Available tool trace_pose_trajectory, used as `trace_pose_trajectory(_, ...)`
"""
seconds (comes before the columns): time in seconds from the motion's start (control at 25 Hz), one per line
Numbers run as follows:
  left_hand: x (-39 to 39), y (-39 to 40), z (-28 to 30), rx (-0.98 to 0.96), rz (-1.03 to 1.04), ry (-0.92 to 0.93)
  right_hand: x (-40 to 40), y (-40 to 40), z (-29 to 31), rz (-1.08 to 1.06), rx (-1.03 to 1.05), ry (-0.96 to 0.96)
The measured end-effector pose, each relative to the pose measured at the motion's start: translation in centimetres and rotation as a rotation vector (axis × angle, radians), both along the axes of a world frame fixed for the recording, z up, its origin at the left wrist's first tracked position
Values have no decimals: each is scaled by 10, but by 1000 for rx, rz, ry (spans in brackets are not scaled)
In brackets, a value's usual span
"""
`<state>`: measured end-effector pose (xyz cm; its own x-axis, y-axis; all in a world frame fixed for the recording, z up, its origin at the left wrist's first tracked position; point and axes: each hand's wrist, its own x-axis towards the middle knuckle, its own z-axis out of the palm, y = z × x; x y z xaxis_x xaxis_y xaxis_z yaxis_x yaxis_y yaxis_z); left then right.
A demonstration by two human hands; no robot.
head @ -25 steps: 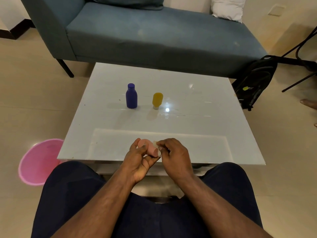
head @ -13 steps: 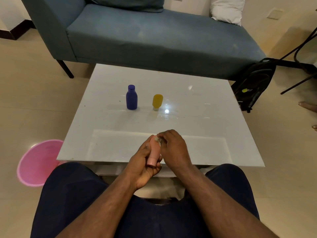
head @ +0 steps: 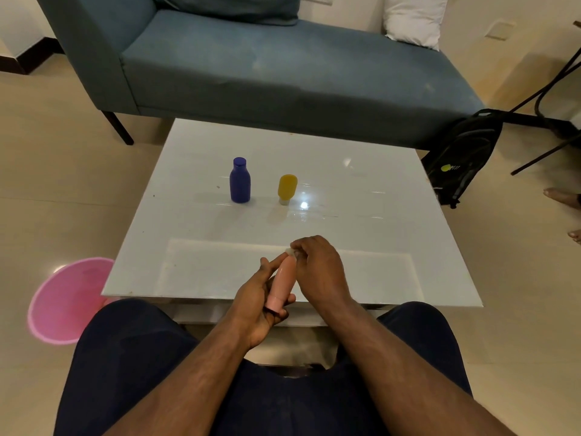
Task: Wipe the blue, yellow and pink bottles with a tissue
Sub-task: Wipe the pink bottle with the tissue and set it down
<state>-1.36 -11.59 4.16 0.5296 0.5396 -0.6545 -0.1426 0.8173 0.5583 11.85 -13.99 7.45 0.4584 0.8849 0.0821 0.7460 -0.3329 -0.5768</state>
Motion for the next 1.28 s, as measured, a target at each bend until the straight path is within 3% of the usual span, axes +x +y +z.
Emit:
trace_pose_trajectory(0.24,-1,2,-6,-24,35,-34,-34,-32,4,310,-17,-35)
trace_pose_trajectory(0.44,2,1,-3,-32,59,-32,-18,-26,4,133,66,61)
trace_pose_trajectory(0.56,0,4,-5,-41,88,-60,-31,-38,5,262,-49,125)
trace_pose_trajectory(0.64,-1,5,-7,-35,93,-66,-21,-40,6,219,-70,259)
trace_pose_trajectory(0.84,10,11,-6,-47,126,43,30,-24,-7,-268,37,903)
trace_pose_trajectory(1.04,38,30,-1,202,-77,213,51,-14,-19,-360,27,1125)
trace_pose_trajectory(1.28,95,66,-7,502,-165,446,94,11,-36,-320,40,888)
